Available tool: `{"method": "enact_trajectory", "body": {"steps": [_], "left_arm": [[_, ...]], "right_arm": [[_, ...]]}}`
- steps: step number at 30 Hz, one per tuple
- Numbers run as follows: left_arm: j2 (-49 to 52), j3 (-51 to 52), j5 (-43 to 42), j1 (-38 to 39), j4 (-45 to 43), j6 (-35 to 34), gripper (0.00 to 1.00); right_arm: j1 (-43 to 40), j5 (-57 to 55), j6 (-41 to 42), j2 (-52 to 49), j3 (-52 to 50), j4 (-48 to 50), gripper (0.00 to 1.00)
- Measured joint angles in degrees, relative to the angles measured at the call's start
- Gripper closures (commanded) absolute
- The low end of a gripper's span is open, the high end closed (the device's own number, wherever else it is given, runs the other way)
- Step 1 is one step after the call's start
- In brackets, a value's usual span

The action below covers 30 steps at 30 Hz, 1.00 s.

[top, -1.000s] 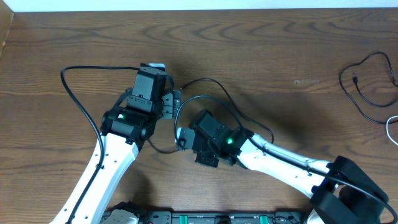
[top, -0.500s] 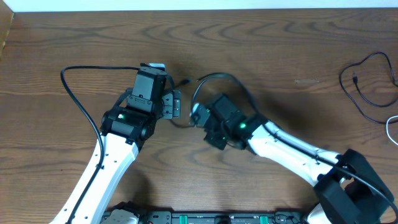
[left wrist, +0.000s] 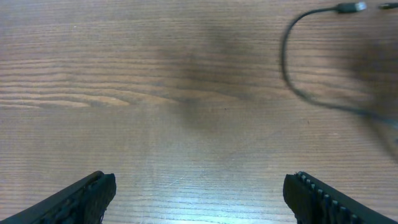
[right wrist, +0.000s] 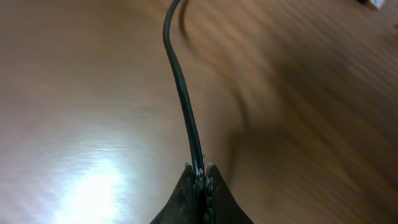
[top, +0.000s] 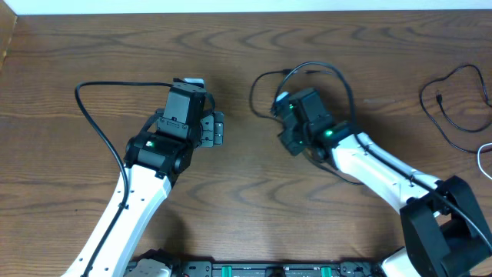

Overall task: Untangle cables
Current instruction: 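Carry the black cable up and right to the upper right corner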

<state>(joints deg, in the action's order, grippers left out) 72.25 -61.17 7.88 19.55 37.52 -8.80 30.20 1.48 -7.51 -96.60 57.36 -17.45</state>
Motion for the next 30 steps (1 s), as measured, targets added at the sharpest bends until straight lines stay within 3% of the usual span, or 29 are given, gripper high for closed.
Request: {"method": "enact_trajectory", "body": {"steps": [11,22,30], "left_arm": [[0.0,0.0,0.0,0.0,0.0,0.0,0.09],[0.0,0.0,0.0,0.0,0.0,0.0,0.09],[0.0,0.0,0.0,0.0,0.0,0.0,0.09]], "right_arm": [[-9.0,-6.3,2.6,-0.5,0.0,-7.4,0.99],[-19.7,-9.6,8.1,-0.5,-0.1,-2.7,0.99],[-22.7,-10.6,10.1,-3.6,-0.1,8.5,0.99]]}}
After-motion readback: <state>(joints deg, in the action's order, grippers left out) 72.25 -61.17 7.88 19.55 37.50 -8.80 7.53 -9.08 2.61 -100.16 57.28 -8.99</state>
